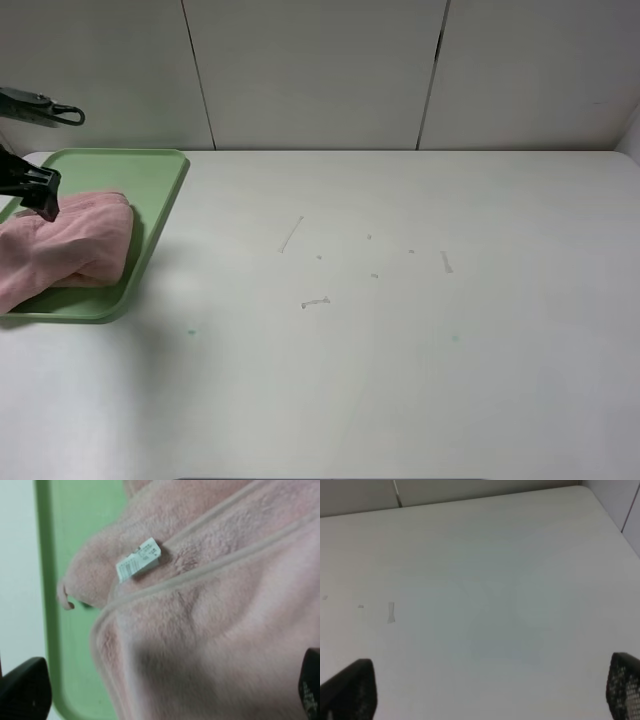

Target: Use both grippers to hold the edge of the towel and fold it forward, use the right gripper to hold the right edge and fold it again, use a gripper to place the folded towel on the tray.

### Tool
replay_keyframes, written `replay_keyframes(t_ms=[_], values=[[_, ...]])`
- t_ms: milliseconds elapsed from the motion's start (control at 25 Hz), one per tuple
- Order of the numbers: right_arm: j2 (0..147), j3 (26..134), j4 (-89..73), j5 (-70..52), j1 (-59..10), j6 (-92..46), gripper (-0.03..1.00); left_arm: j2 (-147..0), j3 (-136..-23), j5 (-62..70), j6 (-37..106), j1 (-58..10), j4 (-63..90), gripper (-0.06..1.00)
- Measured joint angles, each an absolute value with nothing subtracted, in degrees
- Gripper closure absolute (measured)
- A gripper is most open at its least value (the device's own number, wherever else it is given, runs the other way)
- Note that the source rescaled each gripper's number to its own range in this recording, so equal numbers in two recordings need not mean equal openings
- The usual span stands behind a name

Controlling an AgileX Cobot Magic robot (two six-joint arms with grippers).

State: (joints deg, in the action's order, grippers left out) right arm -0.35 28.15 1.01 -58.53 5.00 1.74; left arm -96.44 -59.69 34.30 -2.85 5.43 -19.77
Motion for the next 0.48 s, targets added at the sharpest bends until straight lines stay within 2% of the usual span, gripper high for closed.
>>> replay_keyframes(t_ms=[480], values=[[-0.4,28.1,1.0,-58.5,5.0,1.7,-0.03,-79.2,-59.7,45.4,-2.0,0.5,-13.5,-0.05]])
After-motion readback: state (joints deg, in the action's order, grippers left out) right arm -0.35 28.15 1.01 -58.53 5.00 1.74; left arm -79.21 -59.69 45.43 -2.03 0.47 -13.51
